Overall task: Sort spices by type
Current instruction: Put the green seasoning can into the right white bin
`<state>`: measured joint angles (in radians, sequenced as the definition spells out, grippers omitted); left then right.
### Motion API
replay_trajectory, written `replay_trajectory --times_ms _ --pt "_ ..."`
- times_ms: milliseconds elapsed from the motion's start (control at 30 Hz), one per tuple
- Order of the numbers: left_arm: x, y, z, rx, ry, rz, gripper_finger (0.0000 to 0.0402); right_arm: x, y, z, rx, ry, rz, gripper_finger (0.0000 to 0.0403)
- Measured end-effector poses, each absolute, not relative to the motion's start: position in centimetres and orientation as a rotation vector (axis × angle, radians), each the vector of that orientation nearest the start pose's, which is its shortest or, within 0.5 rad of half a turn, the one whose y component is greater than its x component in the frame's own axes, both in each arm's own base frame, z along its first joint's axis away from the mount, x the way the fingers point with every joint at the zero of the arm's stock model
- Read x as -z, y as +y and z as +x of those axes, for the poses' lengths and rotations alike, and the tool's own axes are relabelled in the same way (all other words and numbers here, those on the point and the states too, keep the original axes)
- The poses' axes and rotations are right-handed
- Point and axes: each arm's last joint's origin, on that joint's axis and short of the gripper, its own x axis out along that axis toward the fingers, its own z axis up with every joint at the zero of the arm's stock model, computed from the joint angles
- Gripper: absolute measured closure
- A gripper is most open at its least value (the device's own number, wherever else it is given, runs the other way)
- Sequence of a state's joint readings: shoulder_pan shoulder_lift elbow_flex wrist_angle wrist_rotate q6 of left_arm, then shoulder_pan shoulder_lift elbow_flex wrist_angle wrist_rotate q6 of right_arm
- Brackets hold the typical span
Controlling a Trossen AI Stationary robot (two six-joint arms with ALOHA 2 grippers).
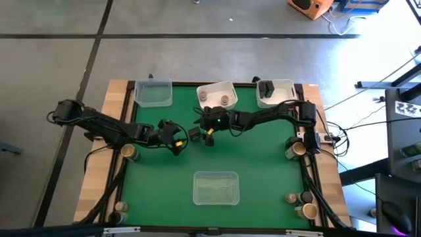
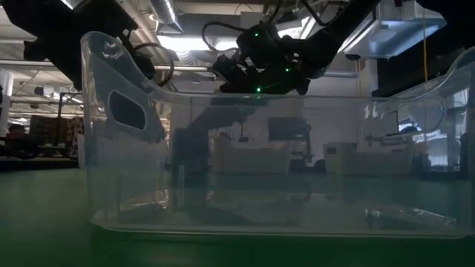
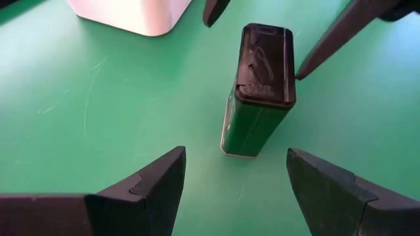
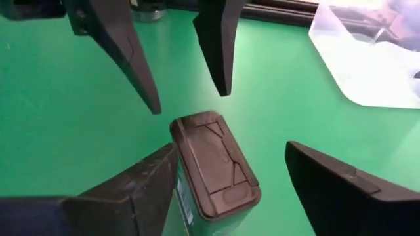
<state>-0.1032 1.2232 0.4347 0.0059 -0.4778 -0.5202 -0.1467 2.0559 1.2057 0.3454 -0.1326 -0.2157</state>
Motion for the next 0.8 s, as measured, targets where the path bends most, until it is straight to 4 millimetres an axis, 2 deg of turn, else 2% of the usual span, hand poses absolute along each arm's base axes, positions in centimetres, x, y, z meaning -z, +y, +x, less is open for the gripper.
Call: replay_trajectory --times_ms 300,567,667,800 --pt "-15.43 -0.86 21.18 -0.537 0.639 -0.263 0.0153 -14.13 -5.88 42.95 -0.044 0.525 -0.136 0.0184" --pt "-15.48 -0.86 21.23 -0.536 0.631 -0.265 0.0153 -14.04 -5.83 42.87 -0.046 0.541 -0.130 0.0258" --pt "-15.49 -0.86 21.24 -0.535 0.632 -0.264 0.0153 -13.97 -5.80 42.84 -0.046 0.550 -0.108 0.0256" --pt "-15.49 -0.85 21.24 -0.532 0.634 -0.253 0.0153 -13.72 -5.75 42.70 -0.055 0.576 -0.093 0.0200"
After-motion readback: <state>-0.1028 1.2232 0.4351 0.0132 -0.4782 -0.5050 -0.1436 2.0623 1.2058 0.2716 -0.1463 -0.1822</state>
